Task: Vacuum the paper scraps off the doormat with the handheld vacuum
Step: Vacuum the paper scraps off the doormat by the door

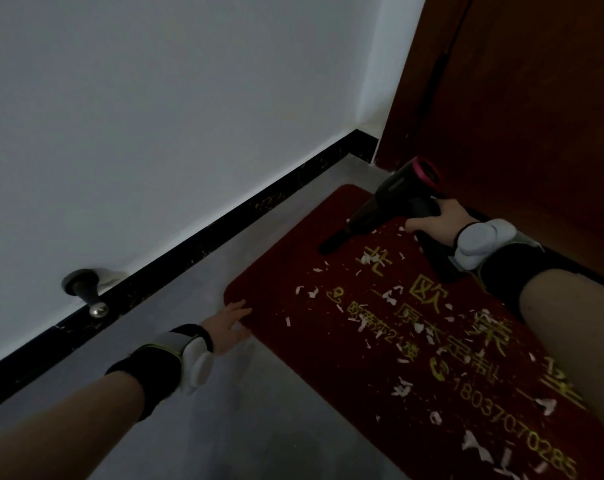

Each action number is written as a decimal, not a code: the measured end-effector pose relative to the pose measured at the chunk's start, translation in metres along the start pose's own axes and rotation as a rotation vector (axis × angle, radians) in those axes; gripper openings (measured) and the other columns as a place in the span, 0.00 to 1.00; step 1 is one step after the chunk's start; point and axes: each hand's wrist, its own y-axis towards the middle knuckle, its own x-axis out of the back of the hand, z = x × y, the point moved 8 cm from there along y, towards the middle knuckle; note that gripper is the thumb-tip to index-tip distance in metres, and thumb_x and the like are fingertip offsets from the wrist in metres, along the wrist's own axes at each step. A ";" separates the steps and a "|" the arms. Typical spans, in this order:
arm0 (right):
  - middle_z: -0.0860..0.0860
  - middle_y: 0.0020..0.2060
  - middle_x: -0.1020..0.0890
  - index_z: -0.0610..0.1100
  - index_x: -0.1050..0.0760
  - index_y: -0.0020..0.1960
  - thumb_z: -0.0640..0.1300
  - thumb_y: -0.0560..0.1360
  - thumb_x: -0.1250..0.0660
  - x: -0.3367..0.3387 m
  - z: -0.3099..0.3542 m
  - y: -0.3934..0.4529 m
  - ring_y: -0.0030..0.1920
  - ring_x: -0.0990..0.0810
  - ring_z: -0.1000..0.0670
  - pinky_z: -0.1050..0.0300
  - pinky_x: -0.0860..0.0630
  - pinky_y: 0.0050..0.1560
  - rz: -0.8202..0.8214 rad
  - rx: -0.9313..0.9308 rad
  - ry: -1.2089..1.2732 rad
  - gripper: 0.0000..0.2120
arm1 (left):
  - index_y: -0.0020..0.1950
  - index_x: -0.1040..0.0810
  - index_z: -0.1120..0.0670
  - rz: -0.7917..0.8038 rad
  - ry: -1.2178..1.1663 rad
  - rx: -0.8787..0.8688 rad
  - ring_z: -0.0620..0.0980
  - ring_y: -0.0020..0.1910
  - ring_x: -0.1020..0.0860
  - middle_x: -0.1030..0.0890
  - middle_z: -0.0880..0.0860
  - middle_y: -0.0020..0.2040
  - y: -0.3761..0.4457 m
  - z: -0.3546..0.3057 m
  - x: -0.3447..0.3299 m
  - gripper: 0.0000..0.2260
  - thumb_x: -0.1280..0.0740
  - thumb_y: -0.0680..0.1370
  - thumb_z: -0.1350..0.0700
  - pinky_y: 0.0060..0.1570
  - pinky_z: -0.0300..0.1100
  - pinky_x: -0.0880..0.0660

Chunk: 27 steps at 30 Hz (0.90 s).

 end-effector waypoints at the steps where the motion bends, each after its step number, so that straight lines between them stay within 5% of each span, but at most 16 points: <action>1: 0.43 0.37 0.22 0.37 0.25 0.50 0.39 0.71 0.29 0.004 -0.003 -0.001 0.32 0.25 0.46 0.56 0.27 0.34 -0.007 0.002 -0.003 0.10 | 0.77 0.46 0.50 -0.001 -0.001 0.001 0.48 0.77 0.50 0.51 0.49 0.78 0.002 -0.002 0.000 0.25 0.41 0.81 0.51 0.73 0.38 0.51; 10: 0.47 0.36 0.27 0.34 0.26 0.54 0.42 0.72 0.30 0.021 0.000 -0.001 0.38 0.28 0.46 0.59 0.37 0.28 -0.314 0.061 -0.122 0.15 | 0.76 0.44 0.51 0.015 0.042 0.024 0.49 0.76 0.47 0.49 0.49 0.78 0.003 -0.006 0.005 0.25 0.41 0.81 0.51 0.71 0.37 0.51; 22: 0.39 0.52 0.21 0.35 0.29 0.60 0.43 0.72 0.29 0.012 -0.027 0.008 0.51 0.22 0.40 0.53 0.29 0.42 -0.466 0.004 0.004 0.20 | 0.77 0.46 0.50 -0.042 0.089 -0.028 0.48 0.76 0.49 0.51 0.49 0.78 0.004 0.000 0.000 0.25 0.41 0.81 0.52 0.72 0.37 0.51; 27: 0.42 0.43 0.24 0.35 0.28 0.55 0.39 0.71 0.30 0.014 -0.025 0.009 0.42 0.27 0.45 0.56 0.33 0.37 -0.411 0.003 0.070 0.16 | 0.77 0.48 0.49 -0.007 0.165 -0.055 0.47 0.77 0.52 0.53 0.48 0.78 0.005 0.004 0.001 0.25 0.42 0.82 0.55 0.73 0.40 0.51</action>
